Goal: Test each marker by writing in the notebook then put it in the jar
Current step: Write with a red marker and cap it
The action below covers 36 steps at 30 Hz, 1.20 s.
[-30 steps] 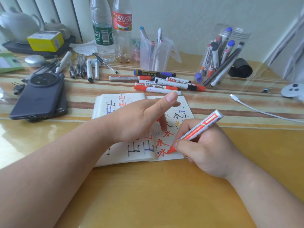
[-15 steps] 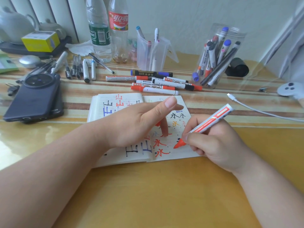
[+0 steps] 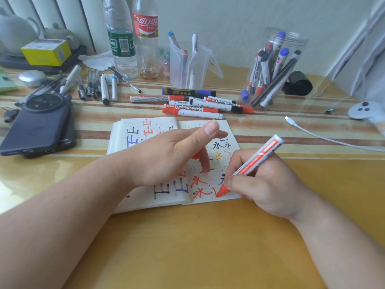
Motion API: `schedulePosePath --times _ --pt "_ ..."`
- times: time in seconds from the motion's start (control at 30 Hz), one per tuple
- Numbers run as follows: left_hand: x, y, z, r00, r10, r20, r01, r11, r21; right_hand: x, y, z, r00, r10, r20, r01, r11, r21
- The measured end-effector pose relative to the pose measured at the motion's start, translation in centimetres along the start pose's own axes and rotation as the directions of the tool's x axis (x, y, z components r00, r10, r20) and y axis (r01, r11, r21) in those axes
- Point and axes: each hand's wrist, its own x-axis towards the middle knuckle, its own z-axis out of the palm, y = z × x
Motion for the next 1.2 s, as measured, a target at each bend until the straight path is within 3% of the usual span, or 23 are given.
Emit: schedulePosePath --times 0.4,0.6,0.7,0.9,1.2 --pt "0.06 -0.23 0.05 1.0 0.005 0.003 -0.005 1.0 -0.014 0.04 0.07 0.07 1.0 -0.015 -0.025 0.015 1.0 0.017" --pt "0.0 0.06 0.09 1.0 -0.009 -0.016 0.009 1.0 -0.01 -0.28 -0.15 -0.02 0.999 -0.043 0.032 0.042 0.999 0.023" --pt "-0.04 0.18 0.02 1.0 -0.015 -0.021 0.015 1.0 0.005 -0.03 0.04 -0.22 0.999 -0.007 -0.05 0.01 0.997 0.071" --pt "-0.04 -0.03 0.03 0.999 0.004 -0.033 -0.004 1.0 0.011 0.19 0.3 0.07 0.995 -0.013 -0.095 0.01 0.999 -0.038" --pt "-0.26 0.24 -0.03 0.999 -0.003 -0.033 0.004 0.999 0.033 0.1 0.31 0.04 0.998 -0.002 -0.063 0.0 1.0 -0.027"
